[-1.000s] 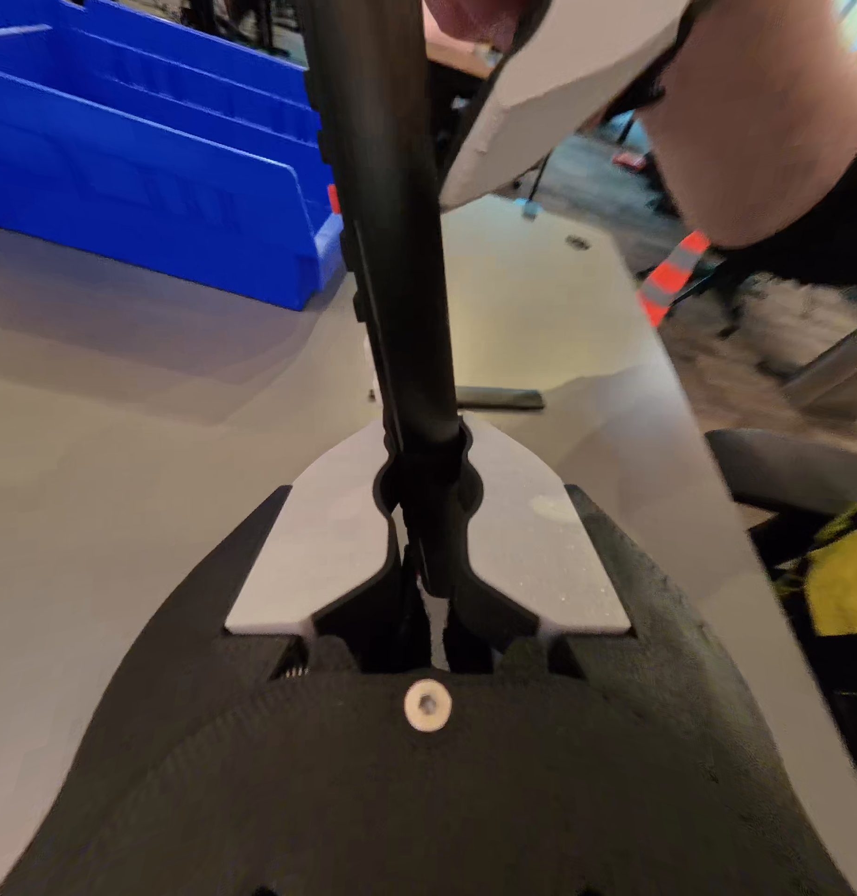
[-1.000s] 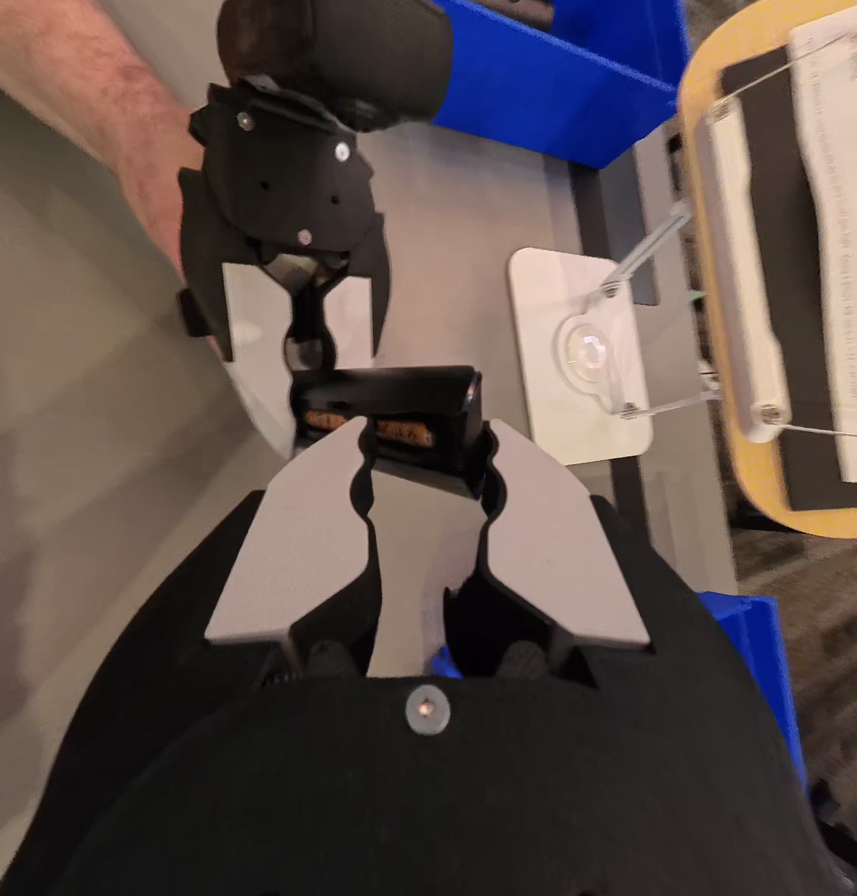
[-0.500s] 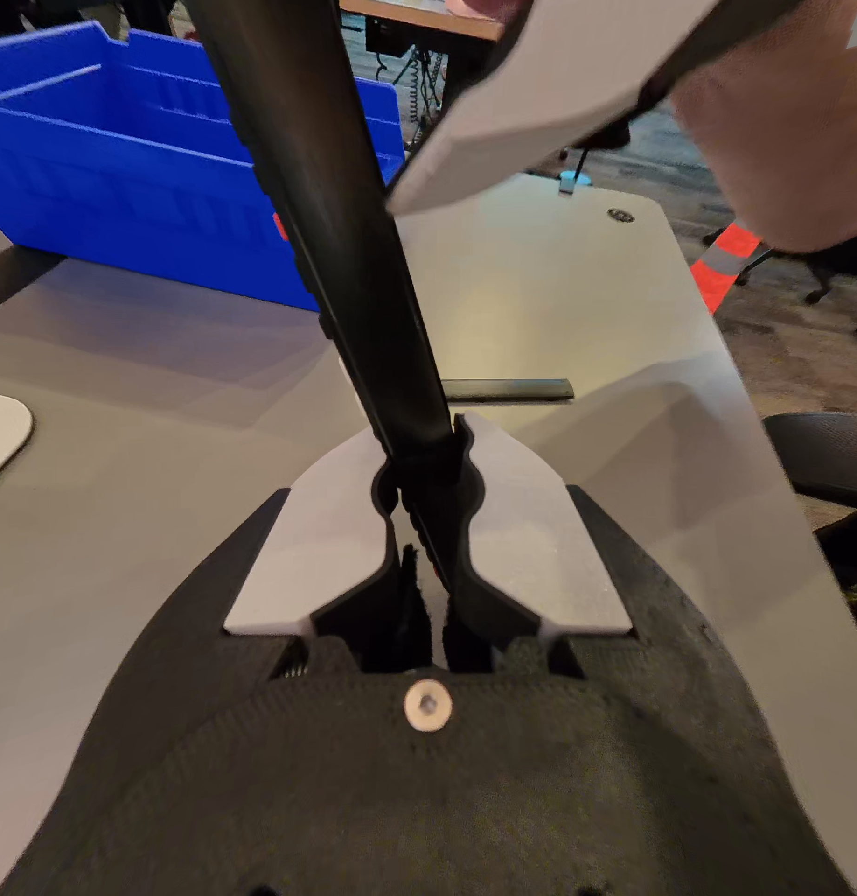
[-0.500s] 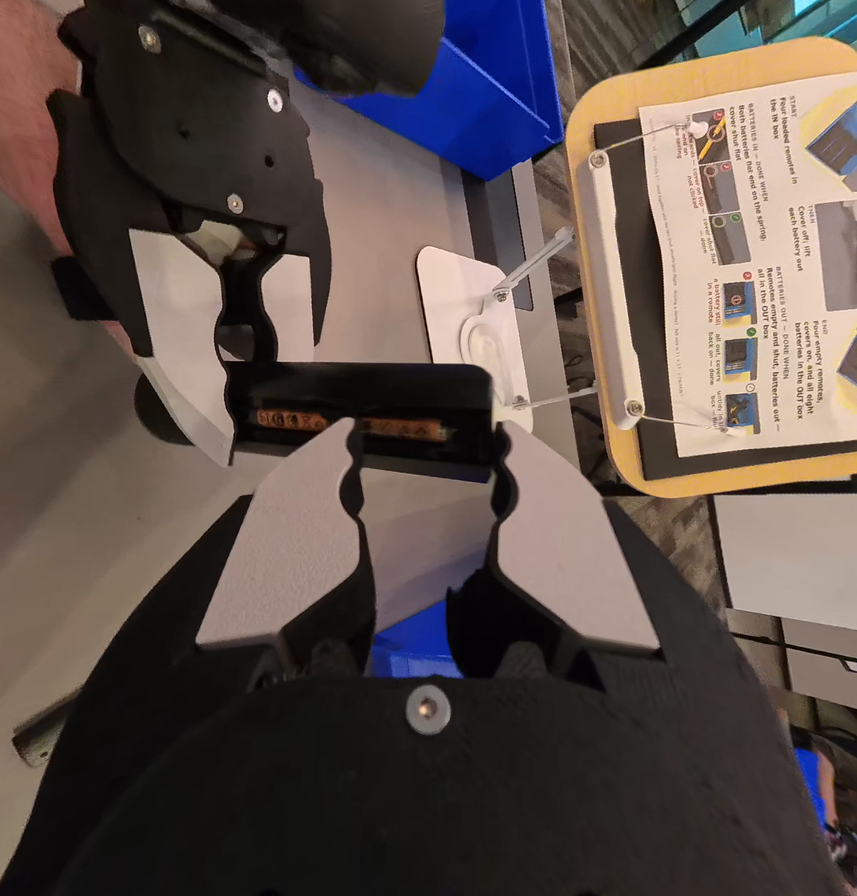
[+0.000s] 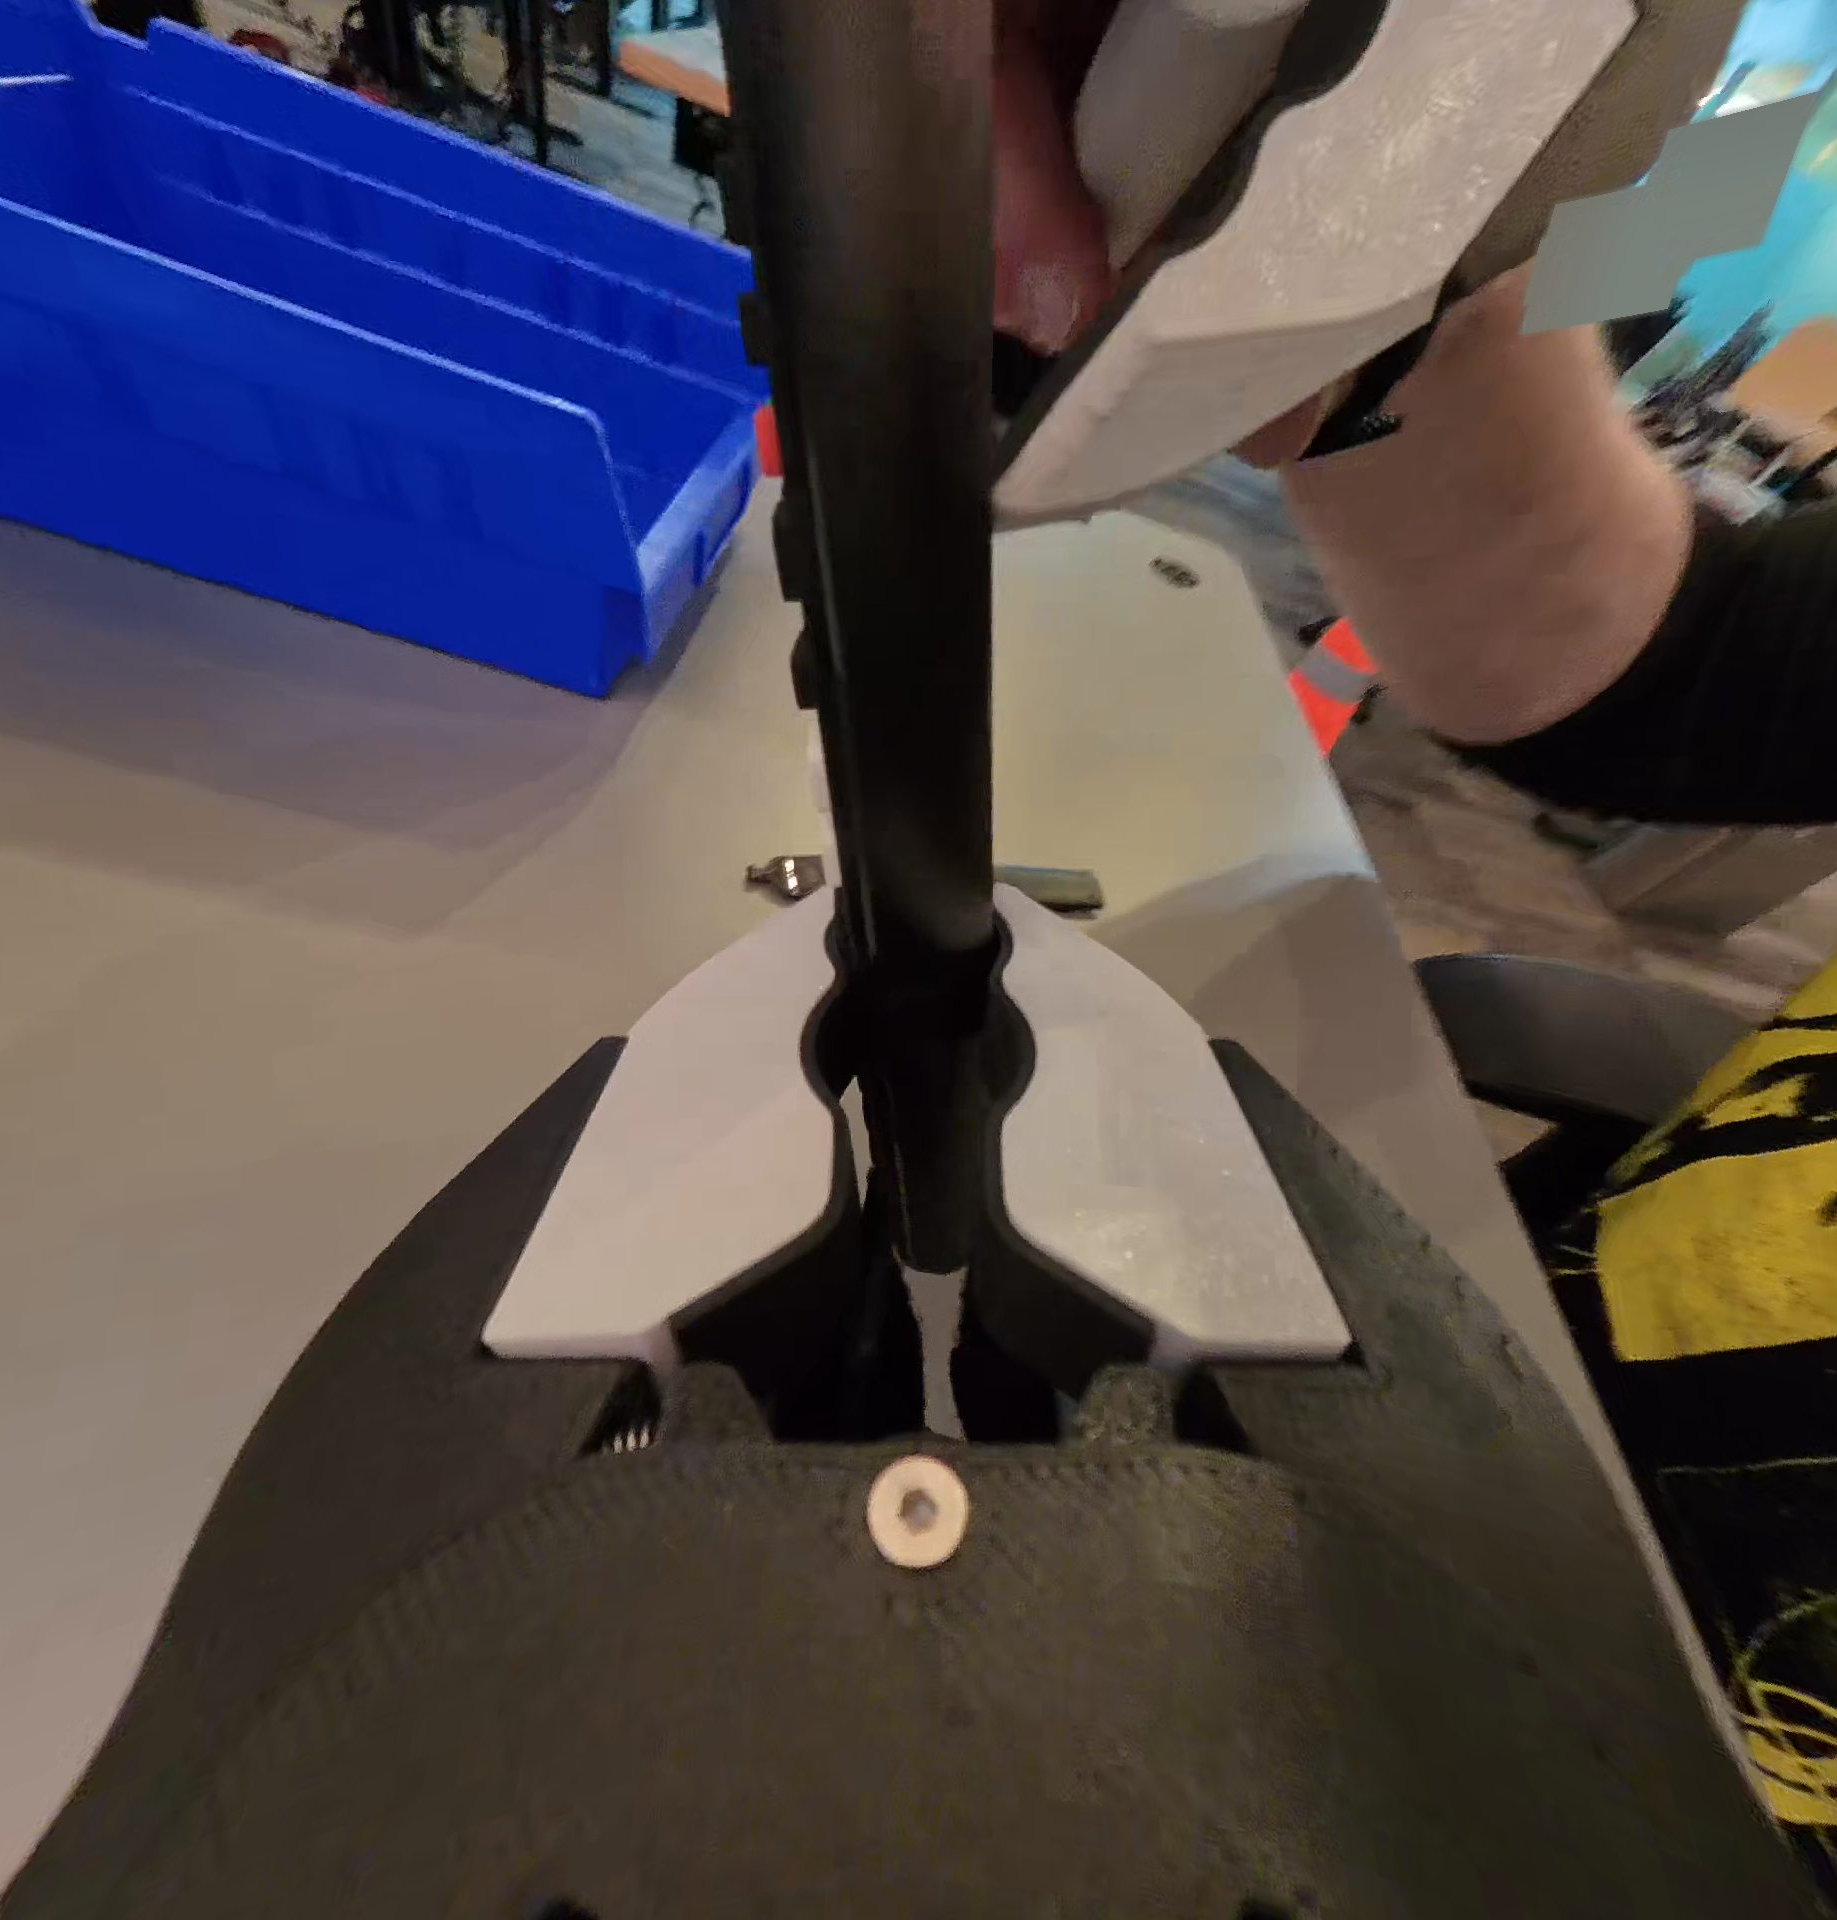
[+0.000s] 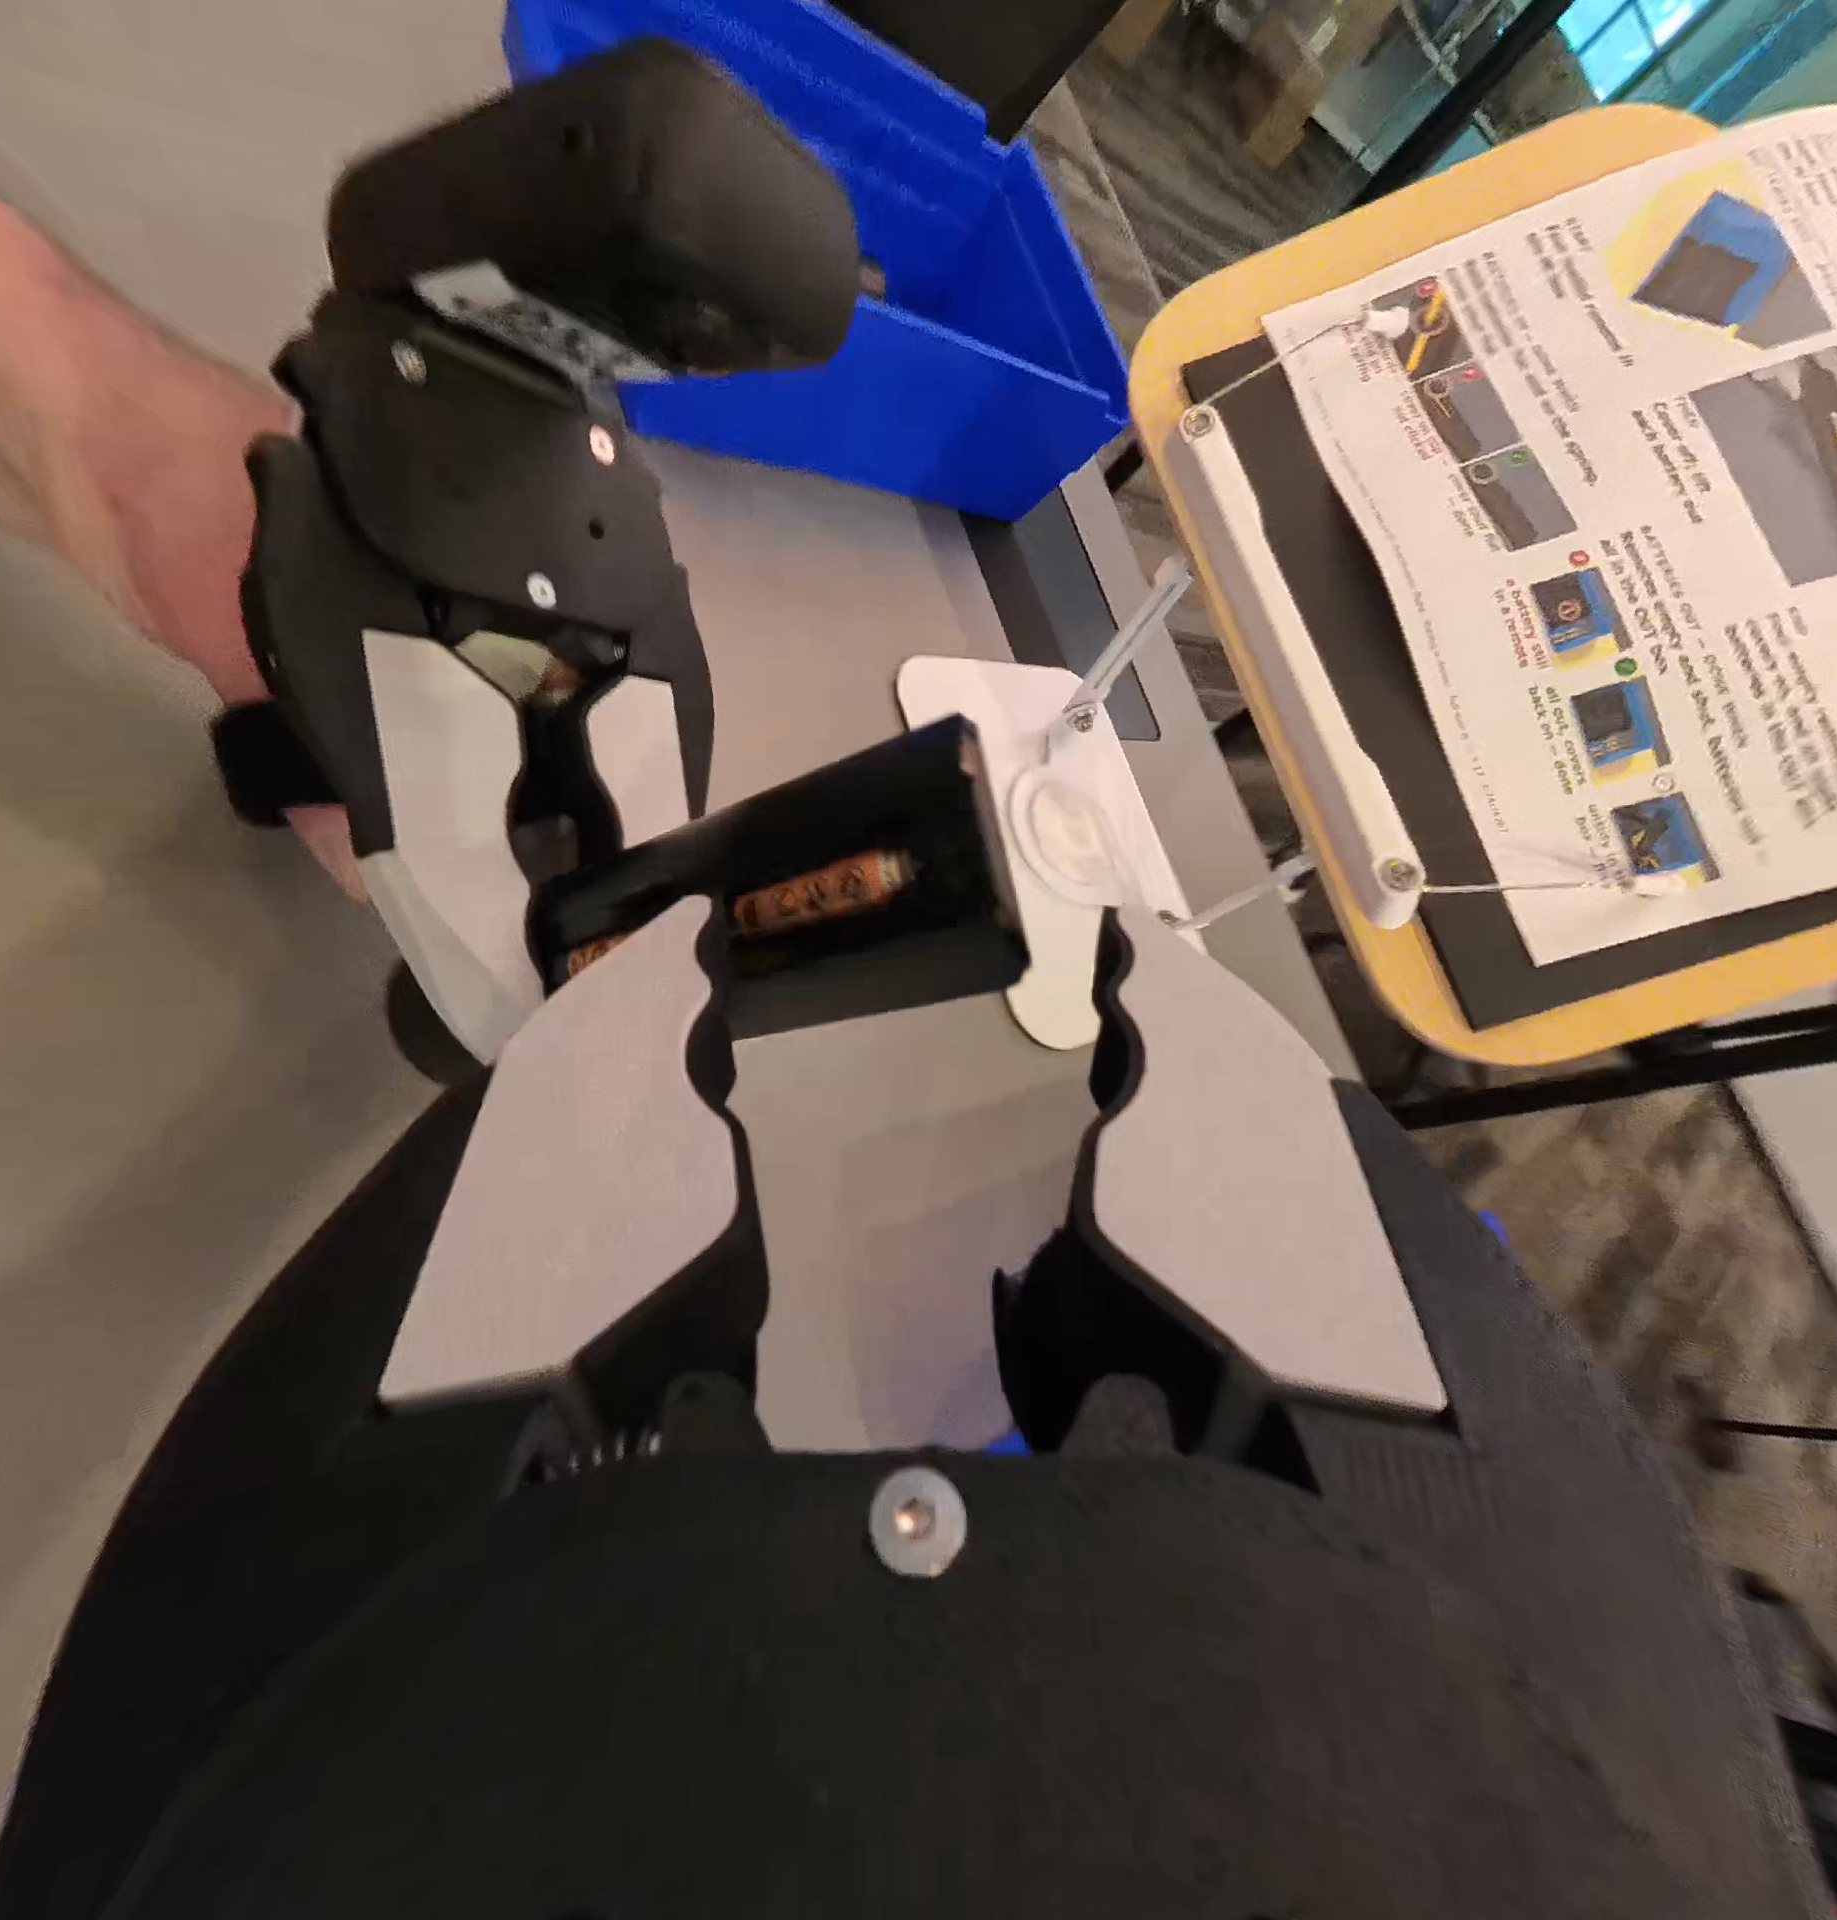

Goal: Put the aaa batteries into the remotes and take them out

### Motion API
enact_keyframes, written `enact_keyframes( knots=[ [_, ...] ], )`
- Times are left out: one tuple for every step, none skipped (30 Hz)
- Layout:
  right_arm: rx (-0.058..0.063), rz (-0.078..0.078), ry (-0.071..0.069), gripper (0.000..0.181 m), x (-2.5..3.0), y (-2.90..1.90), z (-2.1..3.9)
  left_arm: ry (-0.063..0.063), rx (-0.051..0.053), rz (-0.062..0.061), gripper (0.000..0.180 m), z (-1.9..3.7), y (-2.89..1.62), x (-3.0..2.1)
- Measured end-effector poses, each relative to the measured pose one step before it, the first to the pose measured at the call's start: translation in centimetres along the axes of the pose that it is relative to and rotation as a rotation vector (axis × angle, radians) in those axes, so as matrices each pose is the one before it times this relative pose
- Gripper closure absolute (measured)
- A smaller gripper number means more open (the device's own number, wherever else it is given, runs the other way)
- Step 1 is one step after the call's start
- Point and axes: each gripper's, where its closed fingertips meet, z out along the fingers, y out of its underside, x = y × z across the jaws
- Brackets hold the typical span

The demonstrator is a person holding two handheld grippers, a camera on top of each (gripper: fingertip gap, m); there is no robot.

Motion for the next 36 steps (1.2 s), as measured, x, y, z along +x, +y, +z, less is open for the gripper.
enact_keyframes(
  knots=[
    [0.0325, 0.0606, -0.0094, 0.114, 0.197, -0.235, -0.336, 0.023, 0.0171, -0.0153, 0.16, -0.15, -0.313, 0.268],
    [0.0407, 0.0683, -0.0262, 0.114, -0.062, -0.291, -0.284, 0.0157, 0.0145, -0.0037, 0.16, -0.144, -0.297, 0.246],
    [0.0163, 0.0765, -0.0548, 0.111, -0.548, 0.059, 0.033, 0.0238, 0.0138, 0.0006, 0.16, -0.12, -0.285, 0.367],
    [0.008, 0.0756, -0.0776, 0.113, -0.956, 0.143, 0.224, 0.0149, 0.0073, 0.0023, 0.16, -0.084, -0.222, 0.28],
    [0.0432, 0.0543, -0.0401, 0.119, -0.569, -0.232, 0.23, 0.003, -0.0056, 0.0123, 0.159, -0.005, -0.056, 0.21],
    [0.0503, 0.0375, -0.0212, 0.128, -0.318, -0.241, 0.248, 0.0179, -0.0164, 0.0227, 0.159, 0.083, 0.086, 0.501],
    [0.0446, 0.0592, -0.0544, 0.137, -0.581, -0.215, 0.268, 0.0242, -0.0187, 0.0123, 0.159, 0.134, 0.108, 0.582],
    [0.0375, 0.0787, -0.0747, 0.148, -0.812, -0.302, 0.236, 0.0142, -0.015, -0.0011, 0.159, 0.082, 0.093, 0.354],
    [0.0397, 0.0471, -0.0604, 0.155, -0.774, -0.377, 0.117, 0.017, -0.0118, 0.0036, 0.159, 0.011, 0.122, 0.363],
    [0.0156, 0.0221, -0.0164, 0.156, -0.336, -0.069, 0.12, 0.0082, -0.0046, 0.0082, 0.158, -0.106, 0.057, 0.255],
    [0.0268, 0.0312, -0.009, 0.157, -0.267, -0.257, 0.089, -0.0109, 0.0112, 0.0195, 0.157, -0.229, -0.126, 0.081],
    [0.0343, 0.0422, -0.0214, 0.159, -0.407, -0.396, 0.048, -0.0135, 0.0237, 0.0411, 0.156, -0.249, -0.33, 0.177],
    [0.0381, 0.0304, -0.0087, 0.161, -0.271, -0.491, -0.027, -0.0226, 0.0158, 0.0478, 0.153, -0.221, -0.389, 0.04],
    [0.0255, 0.0146, 0.025, 0.161, 0.156, -0.336, -0.084, -0.0367, -0.0045, 0.0417, 0.148, -0.28, -0.263, -0.263],
    [0.0296, 0.0173, 0.0339, 0.16, 0.274, -0.36, -0.114, -0.04, -0.0117, 0.0373, 0.146, -0.432, -0.2, -0.381],
    [0.0479, 0.0278, 0.0166, 0.161, -0.025, -0.532, -0.107, -0.0369, 0.0001, 0.026, 0.141, -0.587, -0.345, -0.361],
    [0.0598, 0.0337, 0.0217, 0.161, -0.026, -0.591, -0.061, -0.0312, 0.0137, 0.0096, 0.138, -0.671, -0.539, -0.231],
    [0.0642, 0.0336, 0.0275, 0.161, 0.019, -0.541, -0.016, -0.0392, 0.0135, 0.0094, 0.135, -0.66, -0.594, -0.253],
    [0.0609, 0.0346, 0.0183, 0.161, -0.089, -0.395, -0.008, -0.0547, 0.0005, 0.0286, 0.131, -0.615, -0.446, -0.327],
    [0.0601, 0.0369, 0.0169, 0.161, -0.089, -0.268, 0.007, -0.0554, -0.0151, 0.0421, 0.128, -0.566, -0.222, -0.275],
    [0.0618, 0.0337, 0.0211, 0.161, -0.048, -0.18, -0.002, -0.0435, -0.0287, 0.0385, 0.126, -0.469, -0.009, -0.053],
    [0.0464, 0.0322, 0.0134, 0.161, -0.123, 0.061, 0.028, -0.0373, -0.0406, 0.0282, 0.123, -0.359, 0.25, 0.073],
    [0.0324, 0.0258, 0.0123, 0.161, -0.153, 0.321, 0.064, -0.0442, -0.0444, 0.0228, 0.12, -0.3, 0.412, 0.009],
    [0.0312, 0.0137, 0.0204, 0.161, -0.116, 0.426, 0.054, -0.0582, -0.0355, 0.0352, 0.116, -0.292, 0.441, -0.097],
    [0.0235, 0.0206, 0.0093, 0.161, -0.275, 0.467, 0.034, -0.0618, -0.0264, 0.0501, 0.113, -0.25, 0.459, -0.108],
    [0.0261, 0.0271, 0.0042, 0.161, -0.279, 0.382, -0.016, -0.0537, -0.0278, 0.0451, 0.111, -0.145, 0.571, -0.028],
    [0.0349, 0.0314, 0.0148, 0.161, -0.059, 0.264, -0.124, -0.0451, -0.035, 0.0321, 0.111, -0.024, 0.677, 0.015],
    [0.0249, 0.0451, -0.0045, 0.161, -0.17, 0.334, -0.135, -0.0475, -0.0286, 0.0275, 0.107, 0.006, 0.565, -0.049],
    [0.0197, 0.0398, -0.0138, 0.161, -0.213, 0.361, -0.118, -0.0576, -0.0101, 0.0254, 0.107, -0.079, 0.352, -0.222],
    [0.0109, 0.0264, -0.0071, 0.161, -0.114, 0.398, -0.111, -0.0503, -0.0062, 0.0197, 0.11, -0.128, 0.33, -0.193],
    [0.0055, 0.0142, 0.0028, 0.161, 0.024, 0.396, -0.141, -0.0267, -0.0125, 0.0106, 0.11, -0.126, 0.351, 0.019],
    [0.0079, 0.0131, -0.0016, 0.161, -0.025, 0.311, -0.204, -0.015, -0.0107, 0.0049, 0.115, -0.162, 0.261, 0.058],
    [-0.0001, 0.0065, -0.0086, 0.161, -0.121, 0.354, -0.224, -0.0181, -0.0097, 0.0087, 0.117, -0.228, 0.221, -0.096],
    [-0.0045, 0.007, -0.0105, 0.161, -0.173, 0.404, -0.204, -0.0118, -0.0065, 0.019, 0.118, -0.277, 0.182, -0.073],
    [-0.0014, 0.0096, -0.0133, 0.161, -0.193, 0.287, -0.194, -0.0027, -0.001, 0.019, 0.118, -0.276, 0.125, 0.045],
    [-0.0046, 0.0037, -0.0112, 0.16, -0.203, 0.295, -0.128, -0.0032, -0.001, 0.012, 0.118, -0.285, 0.098, 0.058]
  ],
)
